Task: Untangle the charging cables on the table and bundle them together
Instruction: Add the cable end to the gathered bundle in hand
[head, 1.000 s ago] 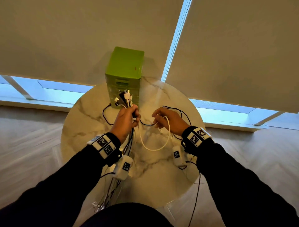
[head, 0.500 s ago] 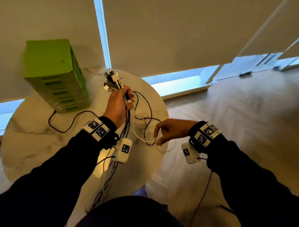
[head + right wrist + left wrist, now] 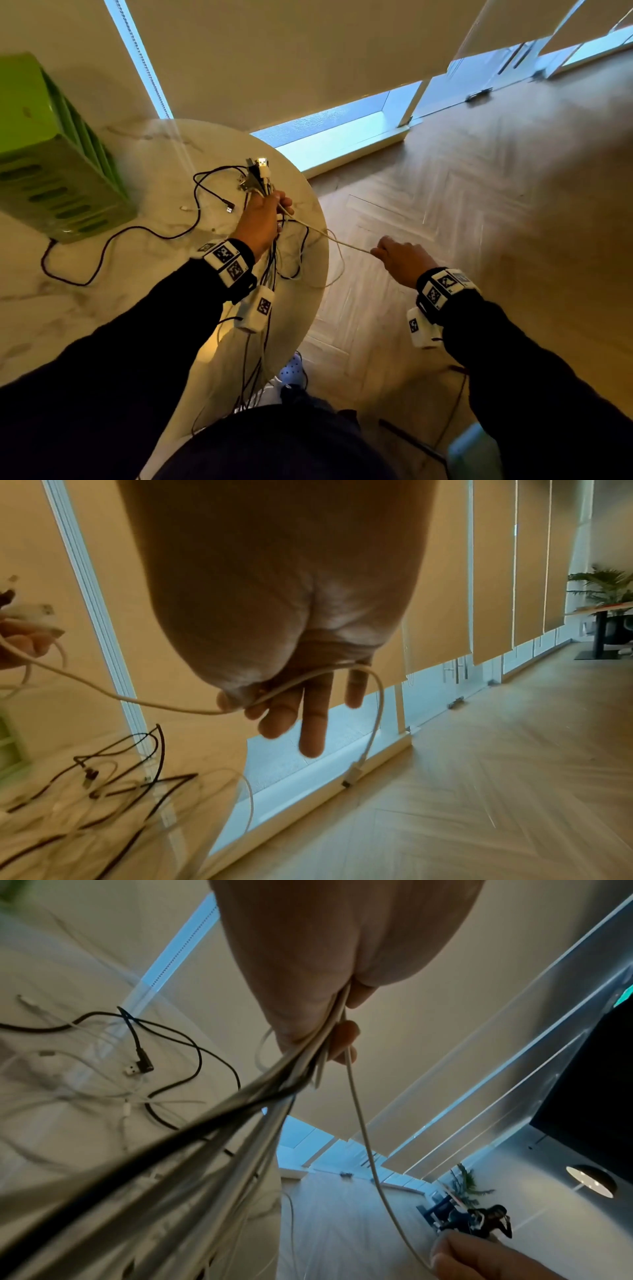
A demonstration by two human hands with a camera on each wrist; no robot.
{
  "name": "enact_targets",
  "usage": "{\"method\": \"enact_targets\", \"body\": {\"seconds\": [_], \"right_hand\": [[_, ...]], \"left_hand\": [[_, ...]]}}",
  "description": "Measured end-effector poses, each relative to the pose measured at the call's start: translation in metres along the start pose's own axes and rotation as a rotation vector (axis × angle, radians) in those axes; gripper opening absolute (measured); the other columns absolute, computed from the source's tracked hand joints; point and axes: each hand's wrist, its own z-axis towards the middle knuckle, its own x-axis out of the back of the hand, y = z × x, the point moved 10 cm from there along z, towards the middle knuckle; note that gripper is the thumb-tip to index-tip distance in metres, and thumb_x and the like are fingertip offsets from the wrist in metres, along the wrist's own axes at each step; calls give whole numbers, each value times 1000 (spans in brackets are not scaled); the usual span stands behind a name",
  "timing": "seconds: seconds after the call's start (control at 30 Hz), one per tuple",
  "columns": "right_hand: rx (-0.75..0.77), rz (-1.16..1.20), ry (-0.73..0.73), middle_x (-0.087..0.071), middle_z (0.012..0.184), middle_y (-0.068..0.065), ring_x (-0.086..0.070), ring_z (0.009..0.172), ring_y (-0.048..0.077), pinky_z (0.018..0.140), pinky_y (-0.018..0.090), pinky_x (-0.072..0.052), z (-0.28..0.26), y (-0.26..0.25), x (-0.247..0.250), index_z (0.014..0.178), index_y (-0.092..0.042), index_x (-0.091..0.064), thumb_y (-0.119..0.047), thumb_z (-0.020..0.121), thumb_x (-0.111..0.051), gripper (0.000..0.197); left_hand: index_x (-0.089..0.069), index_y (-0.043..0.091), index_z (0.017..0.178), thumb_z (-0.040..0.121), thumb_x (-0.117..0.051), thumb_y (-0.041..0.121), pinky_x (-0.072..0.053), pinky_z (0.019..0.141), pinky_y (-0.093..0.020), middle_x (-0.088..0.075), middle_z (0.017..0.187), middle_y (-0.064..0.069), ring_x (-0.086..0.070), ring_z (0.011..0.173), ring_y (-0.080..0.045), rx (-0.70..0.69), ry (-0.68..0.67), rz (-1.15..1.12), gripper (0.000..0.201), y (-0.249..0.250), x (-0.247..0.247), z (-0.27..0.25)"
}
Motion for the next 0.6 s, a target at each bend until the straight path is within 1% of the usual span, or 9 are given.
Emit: {"method": "enact_targets", "body": {"seconds": [0.13,0.2,0.27,0.3,0.37,0.43,0.5,0.53,0.6], "right_hand": [[-160,-42,87,-72,96,10,-69,90,33,85,44,-51,-5,21,-14,116,-15,-52,-50,106,-27,44],[-201,5,108,-72,97,12,-69,90,35,87,45,-51,-7,28,-18,117,-13,-50,-48,106,-28,43],[-217,16,134,-72,96,13,-69,87,35,86,45,-52,-9,35,-17,117,-12,-49,-46,107,-28,41],[-228,6,128,-72,97,13,-69,88,35,86,44,-51,-9,40,-19,118,-13,-49,-45,107,-29,40],[-282,-1,17,-71,110,15,-67,101,35,91,44,-45,-9,57,-34,122,-14,-49,-41,107,-31,35],[-372,-15,-166,-63,129,14,-59,119,33,103,47,-38,-14,77,-59,132,-16,-46,-36,106,-34,34],[-424,-30,-290,-52,144,13,-49,131,33,112,47,-32,-21,88,-77,142,-16,-39,-30,102,-40,42],[-419,-23,-295,-47,147,13,-46,133,33,112,46,-32,-21,84,-80,144,-16,-38,-29,100,-45,46],[-331,86,-190,-40,151,12,-42,136,32,112,43,-33,-13,58,-71,146,-19,-37,-29,94,-54,56]], "left_hand": [[-53,15,106,107,-38,28,-45,65,-30,-67,94,1,-62,90,-17,6,-45,144,20,-13,-16,-8],[-54,15,106,107,-36,31,-46,71,-34,-66,96,-4,-59,83,-18,-14,-61,246,24,-16,-17,-7],[-56,11,108,106,-37,33,-45,68,-34,-64,93,-6,-52,70,-17,-11,-80,280,30,-19,-16,-7],[-55,6,111,106,-37,31,-43,60,-31,-62,88,-4,-48,65,-14,12,-91,249,32,-21,-17,-7],[-53,1,110,107,-36,22,-37,51,-22,-59,83,-1,-45,63,-10,40,-97,149,27,-23,-16,-9],[-51,6,99,106,-36,17,-35,48,-19,-56,79,-1,-45,63,-9,33,-91,54,20,-18,-14,-10],[-51,11,89,107,-36,15,-34,46,-19,-52,76,-2,-44,59,-9,31,-89,-59,24,-13,-13,-11],[-51,12,87,107,-36,15,-33,46,-19,-51,75,-2,-43,59,-9,41,-93,-110,25,-13,-12,-11],[-52,12,86,107,-36,15,-33,47,-19,-49,73,-1,-43,59,-9,65,-128,-183,26,-13,-15,-15]]}}
